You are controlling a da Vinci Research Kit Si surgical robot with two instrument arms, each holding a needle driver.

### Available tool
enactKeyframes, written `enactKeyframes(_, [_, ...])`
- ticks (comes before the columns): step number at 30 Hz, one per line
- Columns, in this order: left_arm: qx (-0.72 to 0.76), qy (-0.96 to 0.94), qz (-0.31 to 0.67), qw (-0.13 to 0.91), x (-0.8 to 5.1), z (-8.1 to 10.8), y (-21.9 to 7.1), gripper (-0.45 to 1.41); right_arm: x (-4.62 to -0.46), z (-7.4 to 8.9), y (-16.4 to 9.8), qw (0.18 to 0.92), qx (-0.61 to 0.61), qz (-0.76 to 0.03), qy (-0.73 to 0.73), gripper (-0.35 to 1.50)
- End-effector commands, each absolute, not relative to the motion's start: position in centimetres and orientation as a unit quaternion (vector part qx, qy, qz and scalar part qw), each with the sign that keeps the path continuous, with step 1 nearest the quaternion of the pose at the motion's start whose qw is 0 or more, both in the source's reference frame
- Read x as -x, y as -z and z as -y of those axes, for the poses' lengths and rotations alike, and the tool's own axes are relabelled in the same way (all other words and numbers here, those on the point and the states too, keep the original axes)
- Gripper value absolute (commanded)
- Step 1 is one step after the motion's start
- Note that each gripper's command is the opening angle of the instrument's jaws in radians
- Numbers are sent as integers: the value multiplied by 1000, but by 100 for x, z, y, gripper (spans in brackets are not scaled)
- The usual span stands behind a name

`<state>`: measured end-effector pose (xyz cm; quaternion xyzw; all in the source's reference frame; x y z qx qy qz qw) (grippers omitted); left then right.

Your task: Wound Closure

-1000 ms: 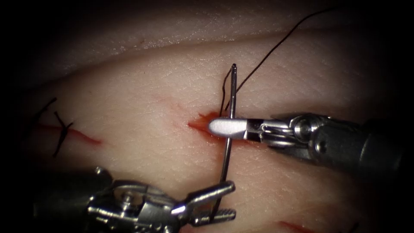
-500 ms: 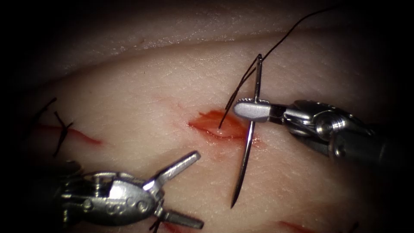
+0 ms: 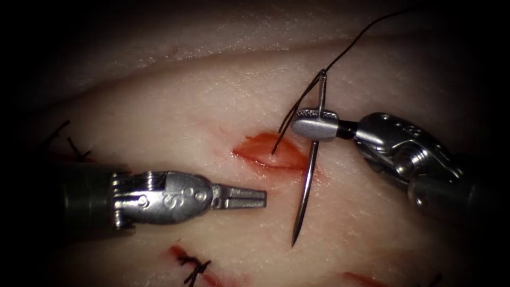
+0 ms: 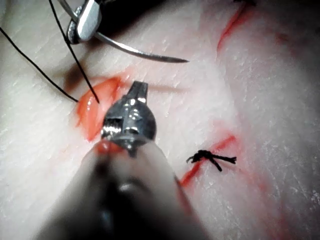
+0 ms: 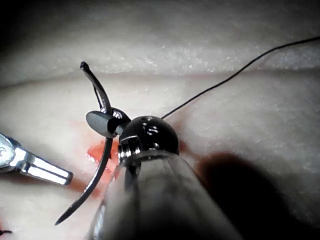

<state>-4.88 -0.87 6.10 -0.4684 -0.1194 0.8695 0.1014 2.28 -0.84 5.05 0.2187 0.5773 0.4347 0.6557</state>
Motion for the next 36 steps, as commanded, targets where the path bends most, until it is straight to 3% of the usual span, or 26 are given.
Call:
enactKeyframes(1, [451,-880,115,99,498,80,-621,-45,-233,81,-510,656,-214,-583,-428,-35])
enactKeyframes(36, [298,-944,136,52,512,43,-724,-45,-231,86,-499,677,-152,-627,-354,-35])
